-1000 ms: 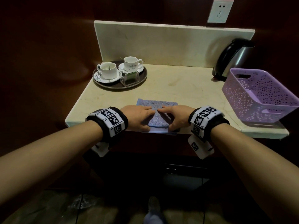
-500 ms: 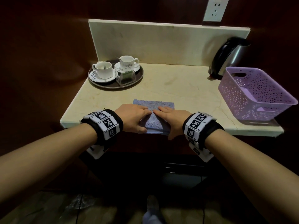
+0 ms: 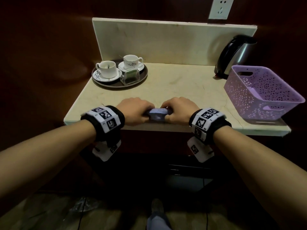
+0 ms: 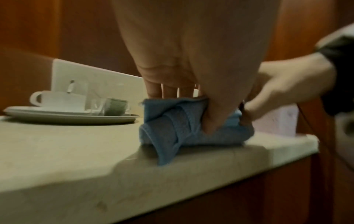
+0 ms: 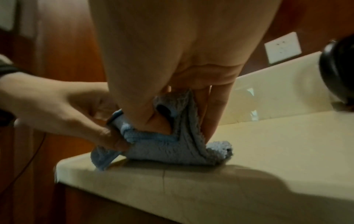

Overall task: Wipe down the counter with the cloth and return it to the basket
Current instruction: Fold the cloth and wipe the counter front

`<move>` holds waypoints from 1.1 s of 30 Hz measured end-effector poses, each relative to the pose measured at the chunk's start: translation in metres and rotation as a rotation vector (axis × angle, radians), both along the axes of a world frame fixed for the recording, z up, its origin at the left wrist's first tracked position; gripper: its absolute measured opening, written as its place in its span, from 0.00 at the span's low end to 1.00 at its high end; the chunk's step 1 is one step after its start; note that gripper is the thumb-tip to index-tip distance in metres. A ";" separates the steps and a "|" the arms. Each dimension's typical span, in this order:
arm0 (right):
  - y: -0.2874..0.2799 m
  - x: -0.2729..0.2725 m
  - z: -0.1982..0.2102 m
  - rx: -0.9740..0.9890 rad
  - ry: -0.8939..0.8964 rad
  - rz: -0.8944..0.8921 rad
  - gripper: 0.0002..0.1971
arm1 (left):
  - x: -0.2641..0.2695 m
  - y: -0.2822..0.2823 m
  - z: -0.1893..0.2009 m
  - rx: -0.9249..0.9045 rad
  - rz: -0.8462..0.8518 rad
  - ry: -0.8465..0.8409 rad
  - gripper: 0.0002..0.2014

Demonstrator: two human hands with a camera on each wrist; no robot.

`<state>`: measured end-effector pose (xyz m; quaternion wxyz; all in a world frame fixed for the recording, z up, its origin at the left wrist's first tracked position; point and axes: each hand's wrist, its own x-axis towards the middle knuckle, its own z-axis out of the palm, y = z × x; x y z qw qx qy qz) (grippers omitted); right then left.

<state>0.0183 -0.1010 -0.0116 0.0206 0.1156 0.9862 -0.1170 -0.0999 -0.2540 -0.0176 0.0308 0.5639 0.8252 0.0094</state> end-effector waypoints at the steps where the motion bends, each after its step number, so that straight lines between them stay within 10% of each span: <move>1: 0.003 -0.001 0.002 -0.083 0.025 -0.020 0.14 | -0.005 0.001 0.008 0.023 0.014 -0.048 0.10; 13: 0.050 -0.039 0.015 -0.591 0.137 -0.213 0.19 | -0.068 0.024 0.034 0.145 0.222 -0.443 0.24; 28: 0.009 -0.080 -0.007 0.027 -0.273 0.247 0.30 | -0.102 0.026 -0.001 0.075 0.327 0.002 0.19; 33: -0.006 -0.091 -0.037 0.101 -0.461 0.155 0.33 | -0.105 0.022 -0.001 0.088 0.339 0.003 0.16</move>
